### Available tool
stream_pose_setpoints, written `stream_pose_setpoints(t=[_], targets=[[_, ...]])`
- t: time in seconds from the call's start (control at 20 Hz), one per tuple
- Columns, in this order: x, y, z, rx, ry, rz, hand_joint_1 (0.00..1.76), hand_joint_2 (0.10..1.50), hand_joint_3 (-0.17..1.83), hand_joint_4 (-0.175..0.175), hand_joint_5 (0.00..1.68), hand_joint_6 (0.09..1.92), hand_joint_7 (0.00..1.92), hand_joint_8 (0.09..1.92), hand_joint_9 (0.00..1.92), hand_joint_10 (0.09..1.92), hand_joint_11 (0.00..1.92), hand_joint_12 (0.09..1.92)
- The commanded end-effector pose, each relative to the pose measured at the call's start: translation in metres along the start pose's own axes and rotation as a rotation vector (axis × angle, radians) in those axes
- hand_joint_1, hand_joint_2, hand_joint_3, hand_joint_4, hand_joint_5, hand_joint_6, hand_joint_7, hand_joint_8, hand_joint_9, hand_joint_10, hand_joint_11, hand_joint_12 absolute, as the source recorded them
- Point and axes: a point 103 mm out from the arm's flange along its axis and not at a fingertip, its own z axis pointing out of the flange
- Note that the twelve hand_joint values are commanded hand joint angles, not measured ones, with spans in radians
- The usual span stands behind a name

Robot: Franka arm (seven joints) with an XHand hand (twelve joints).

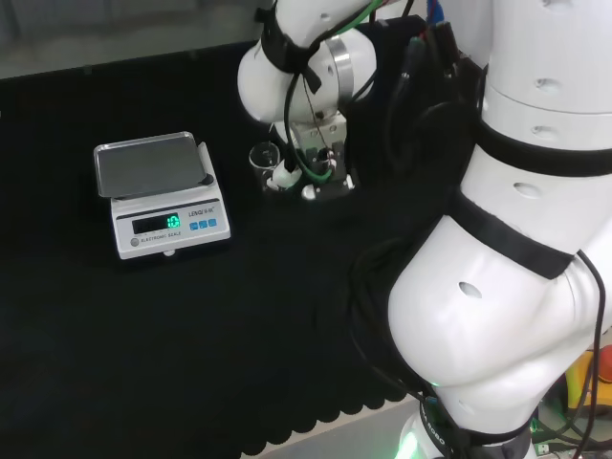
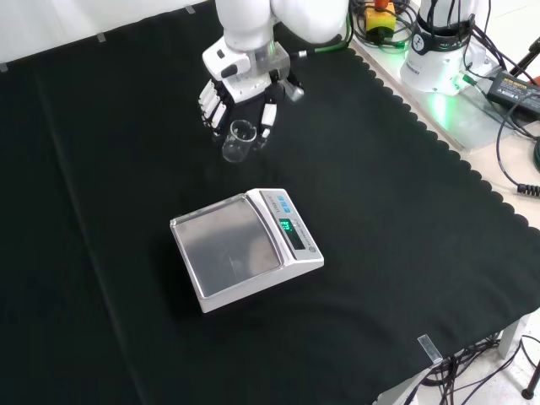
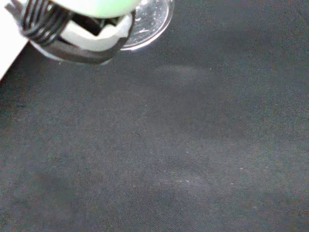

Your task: Pick up the beaker.

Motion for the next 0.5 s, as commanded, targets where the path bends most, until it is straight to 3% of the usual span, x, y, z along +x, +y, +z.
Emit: stream_pose_setpoints(t=[0.05, 0.2, 0.35, 0.5], targets=[[-0.014, -0.019, -0.108, 0.150, 0.100, -0.162, 1.11, 0.60, 0.85, 0.175, 1.18, 0.92, 0.77, 0.88, 0.67, 0.73, 0.65, 1.28], [-0.025, -0.032, -0.137, 0.189, 0.129, -0.185, 1.11, 0.60, 0.86, 0.175, 1.18, 0.93, 0.74, 0.88, 0.65, 0.74, 0.63, 1.29], [-0.027, -0.044, -0.166, 0.203, 0.111, -0.196, 1.11, 0.60, 0.86, 0.175, 1.18, 0.93, 0.73, 0.88, 0.64, 0.74, 0.63, 1.29], [-0.013, -0.054, -0.191, 0.184, 0.090, -0.222, 1.11, 0.59, 0.86, 0.175, 1.18, 0.93, 0.73, 0.89, 0.63, 0.75, 0.62, 1.29]])
